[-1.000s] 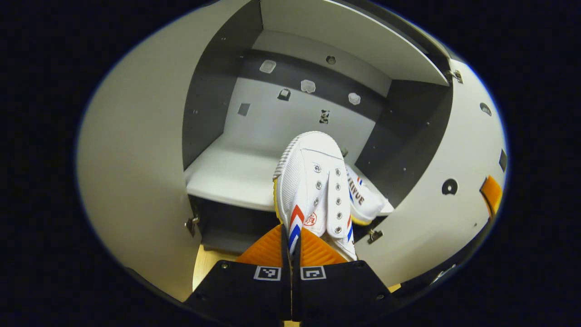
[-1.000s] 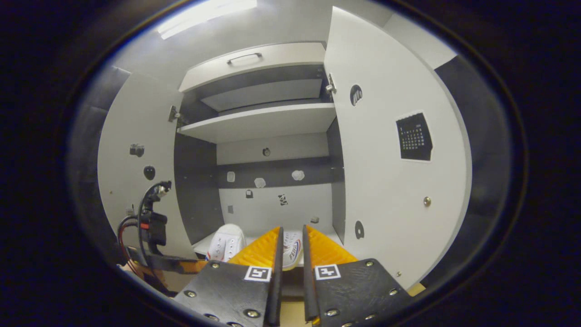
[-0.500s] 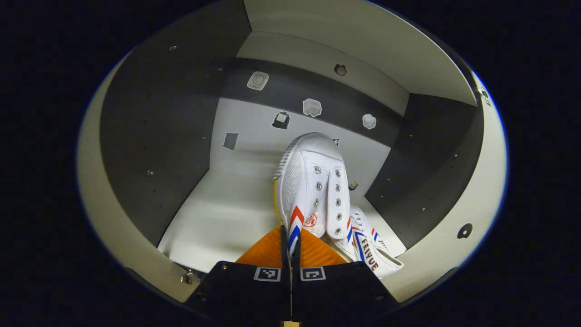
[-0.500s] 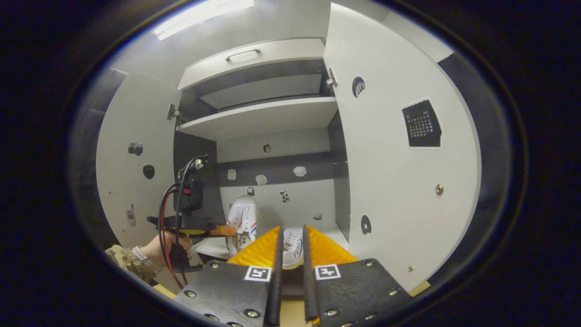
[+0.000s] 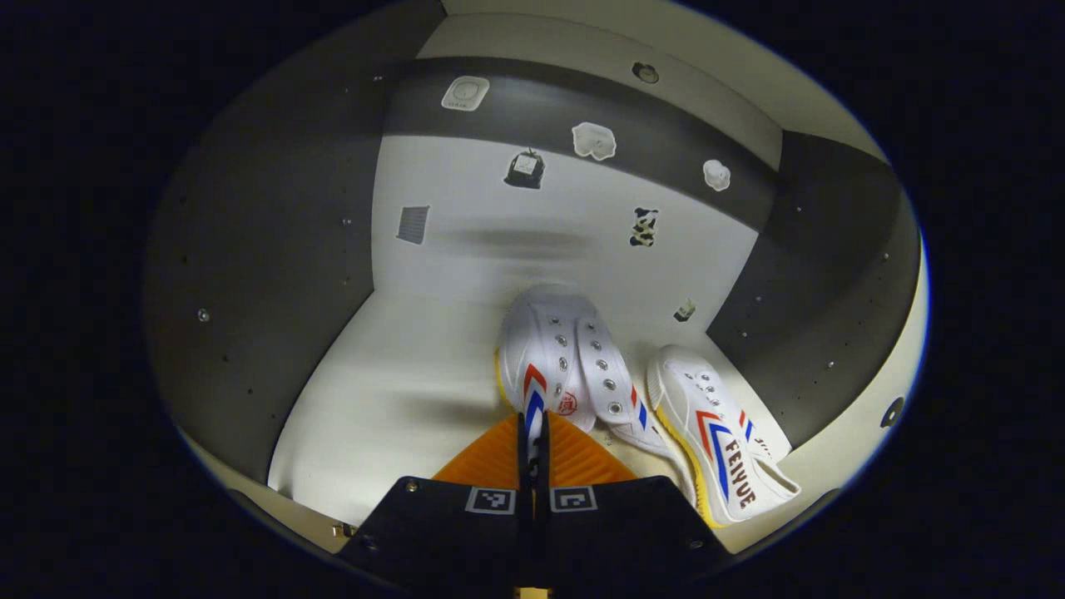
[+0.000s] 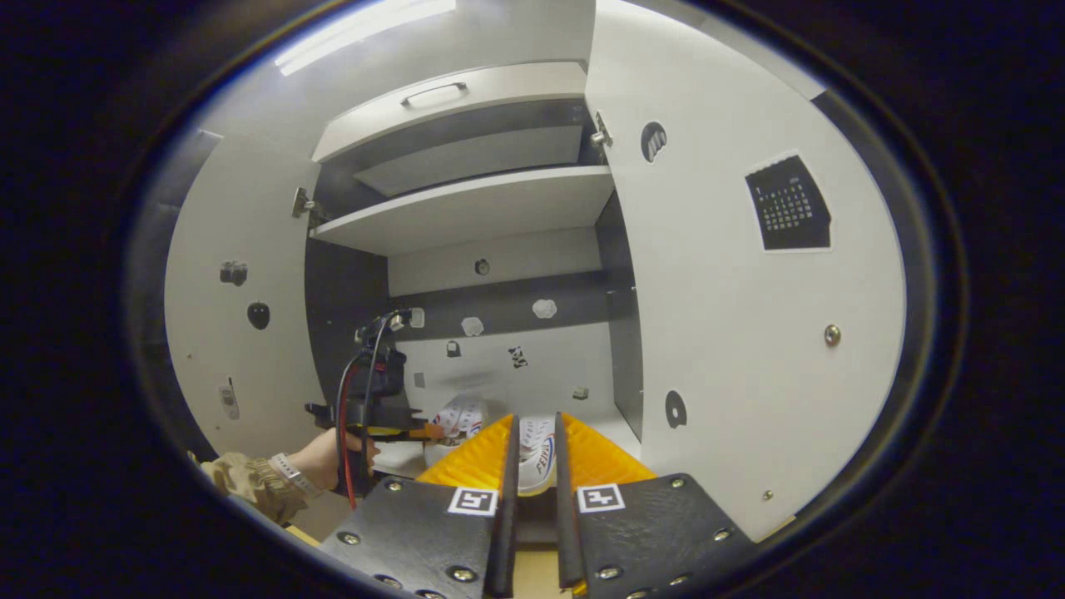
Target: Grab one shoe with the right hand and put it into the shoe cabinet, grab the other shoe with the left hand and put it into the shoe cabinet; then close the right door with the right hand and the left door with the left hand.
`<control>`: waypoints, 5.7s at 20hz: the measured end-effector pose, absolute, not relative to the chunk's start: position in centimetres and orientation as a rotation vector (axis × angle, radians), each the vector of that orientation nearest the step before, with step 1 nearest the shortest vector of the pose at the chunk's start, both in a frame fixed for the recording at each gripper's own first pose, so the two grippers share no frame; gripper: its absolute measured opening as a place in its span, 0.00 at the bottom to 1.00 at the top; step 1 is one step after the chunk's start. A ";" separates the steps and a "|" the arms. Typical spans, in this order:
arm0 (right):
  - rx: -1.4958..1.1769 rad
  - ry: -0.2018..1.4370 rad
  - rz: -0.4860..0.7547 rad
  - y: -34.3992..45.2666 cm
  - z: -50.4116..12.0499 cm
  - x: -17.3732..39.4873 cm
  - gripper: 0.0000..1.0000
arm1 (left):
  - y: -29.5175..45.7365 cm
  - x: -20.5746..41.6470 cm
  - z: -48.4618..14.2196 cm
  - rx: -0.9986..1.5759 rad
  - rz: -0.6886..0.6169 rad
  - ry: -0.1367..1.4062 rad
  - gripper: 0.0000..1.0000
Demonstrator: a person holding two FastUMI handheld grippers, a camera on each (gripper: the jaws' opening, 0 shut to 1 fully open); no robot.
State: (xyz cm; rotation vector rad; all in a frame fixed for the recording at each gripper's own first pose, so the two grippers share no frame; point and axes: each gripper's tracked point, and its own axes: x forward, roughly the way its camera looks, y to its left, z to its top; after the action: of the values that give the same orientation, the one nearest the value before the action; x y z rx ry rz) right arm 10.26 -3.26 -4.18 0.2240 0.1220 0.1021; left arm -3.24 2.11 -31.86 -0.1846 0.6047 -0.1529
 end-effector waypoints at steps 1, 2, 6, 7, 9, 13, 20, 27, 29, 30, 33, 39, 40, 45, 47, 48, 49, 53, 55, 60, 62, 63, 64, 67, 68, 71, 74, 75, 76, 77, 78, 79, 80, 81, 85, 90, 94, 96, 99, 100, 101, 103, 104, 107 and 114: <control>0.223 0.125 0.099 -3.4 -4.3 10.2 0.21 | 2.1 -3.2 -32.1 -0.179 -0.151 0.610 0.01; 0.225 0.127 0.096 -3.4 -4.4 10.3 0.21 | 2.2 -3.1 -32.1 -0.177 -0.150 0.612 0.01; 0.235 0.142 0.095 -3.6 -4.9 10.1 0.21 | 2.2 -3.1 -32.2 -0.189 -0.146 0.615 0.01; 0.237 0.144 0.094 -3.7 -4.9 10.0 0.21 | 2.1 -3.1 -32.3 -0.191 -0.147 0.617 0.01; 0.239 0.145 0.096 -3.8 -5.0 9.7 0.21 | 2.1 -3.1 -32.3 -0.186 -0.146 0.618 0.02; 0.227 0.140 0.094 -4.2 -4.8 9.0 0.24 | 2.8 -3.1 -31.1 -0.118 -0.149 0.547 0.26; 0.221 0.100 0.102 -5.1 -2.5 6.2 0.22 | 2.2 -6.1 -25.7 -0.110 -0.191 0.347 0.54; 0.223 0.074 0.119 -5.9 -0.7 2.7 0.36 | 2.3 -9.9 -19.5 -0.041 -0.221 0.110 0.53; 0.225 0.074 0.126 -5.9 -0.4 2.0 0.42 | 1.9 -11.3 -18.3 -0.059 -0.234 0.080 0.49; 0.225 0.075 0.124 -6.1 -0.3 1.6 0.49 | 1.7 -11.9 -18.0 -0.072 -0.239 0.077 0.52; 0.218 0.062 0.124 -6.9 0.3 0.7 0.57 | 1.8 -13.9 -16.6 -0.079 -0.246 0.063 0.71; 0.222 0.037 0.110 -8.6 2.0 -0.8 0.84 | 2.4 -17.8 -14.3 -0.099 -0.248 0.042 0.84; 0.222 0.027 0.098 -9.2 2.5 -1.1 0.89 | 2.4 -18.4 -14.3 -0.098 -0.253 0.040 0.91; 0.189 0.000 -0.009 -13.8 3.4 -2.5 0.90 | 3.7 -20.5 -13.7 -0.069 -0.228 0.032 0.92; 0.178 0.001 -0.070 -16.1 3.2 -2.8 0.90 | 3.9 -21.1 -13.6 -0.069 -0.228 0.031 0.96; 0.174 0.003 -0.103 -17.2 3.0 -2.8 0.90 | 4.0 -21.3 -13.4 -0.071 -0.230 0.027 0.99; 0.169 0.005 -0.132 -18.4 2.7 -2.8 0.90 | 4.0 -21.5 -13.3 -0.071 -0.231 0.023 0.99; 0.163 0.010 -0.229 -22.0 2.0 -2.7 0.90 | 4.7 -21.8 -12.8 -0.076 -0.219 0.021 0.93; 0.163 0.018 -0.252 -22.7 1.3 -1.9 0.90 | 5.0 -22.0 -12.6 -0.087 -0.218 0.018 0.96; 0.157 0.042 -0.248 -22.5 0.3 -0.4 0.91 | 5.9 -22.3 -12.3 -0.087 -0.202 0.024 0.96; 0.163 0.045 -0.237 -22.5 0.3 -0.3 0.91 | 6.1 -22.6 -11.8 -0.087 -0.195 0.014 0.96; 0.166 0.047 -0.229 -22.3 0.3 -0.3 0.90 | 6.3 -22.7 -11.6 -0.087 -0.190 0.010 0.96; 0.166 0.046 -0.226 -22.2 0.3 -0.3 0.90 | 6.3 -23.0 -11.4 -0.087 -0.186 0.008 0.96; 0.138 0.044 -0.217 -21.7 0.5 -0.4 0.90 | 7.0 -23.9 -10.6 -0.086 -0.163 -0.003 0.96; 0.130 0.043 -0.215 -21.5 0.6 -0.4 0.90 | 7.4 -24.1 -10.4 -0.085 -0.148 -0.007 0.96; 0.143 0.044 -0.187 -20.3 1.1 -0.7 0.90 | 8.5 -25.2 -9.8 -0.095 -0.110 -0.021 0.93; 0.159 0.039 -0.159 -18.1 0.7 0.1 0.90 | 9.5 -26.0 -10.0 -0.098 -0.073 -0.017 0.96; 0.161 0.037 -0.143 -17.4 0.8 0.4 0.90 | 9.9 -26.2 -10.1 -0.096 -0.058 -0.017 0.93; 0.224 0.022 0.010 -14.1 1.5 0.8 0.90 | 10.3 -26.4 -10.1 -0.092 -0.045 -0.017 0.92; 0.308 0.041 0.115 -10.3 1.9 0.7 0.91 | 10.6 -26.6 -10.3 -0.088 -0.031 -0.012 0.96; 0.242 0.042 0.013 -11.3 1.9 -0.3 0.85 | 11.1 -26.7 -10.5 -0.082 -0.017 -0.008 0.96; 0.156 0.018 -0.035 -13.5 2.0 -1.2 0.98 | 11.7 -26.8 -10.5 -0.078 0.003 -0.013 0.96; 0.132 0.017 -0.072 -13.8 1.2 1.3 1.00 | 12.1 -26.8 -10.6 -0.075 0.019 -0.010 0.92; 0.146 0.014 -0.064 -14.2 1.6 0.6 0.98 | 12.3 -26.9 -11.0 -0.074 0.030 0.002 0.96; 0.265 0.024 -0.003 -13.0 2.1 0.7 0.98 | 13.2 -27.0 -11.3 -0.075 0.059 0.016 0.96; 0.248 0.043 0.031 -11.8 2.5 -0.1 0.96 | 14.4 -27.0 -11.1 -0.052 0.083 0.006 0.96; 0.257 0.057 0.083 -8.6 2.5 0.1 0.97 | 15.6 -27.4 -11.4 -0.068 0.112 0.007 0.96; 0.263 0.066 0.123 -6.7 2.5 0.1 0.97 | 16.5 -27.6 -11.6 -0.072 0.129 0.008 0.93; 0.264 0.072 0.189 -3.7 2.7 0.4 0.96 | 18.2 -27.8 -12.1 -0.060 0.171 0.009 0.96; 0.265 0.074 0.212 -2.7 2.7 0.6 0.96 | 18.8 -27.8 -12.3 -0.055 0.186 0.012 0.96; 0.268 0.076 0.236 -1.7 2.7 0.8 0.97 | 19.5 -27.8 -12.5 -0.050 0.199 0.017 0.96; 0.286 0.080 0.279 0.2 2.7 1.4 0.96 | 20.5 -27.9 -13.1 -0.045 0.224 0.030 0.96; 0.299 0.085 0.300 1.1 2.7 1.5 0.96 | 21.0 -27.9 -13.4 -0.045 0.234 0.035 0.96; 0.331 0.102 0.359 4.1 2.3 2.9 0.96 | 22.6 -27.4 -14.5 -0.052 0.264 0.055 0.96; 0.322 0.112 0.384 5.5 2.1 3.0 0.96 | 24.0 -25.8 -17.2 -0.070 0.262 0.110 0.96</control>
State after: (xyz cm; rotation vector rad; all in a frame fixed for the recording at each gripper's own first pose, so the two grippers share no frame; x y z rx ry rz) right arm 2.98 5.48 2.11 0.3224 0.1125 0.3843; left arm -25.80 24.04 -17.20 -0.0700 0.1100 0.2618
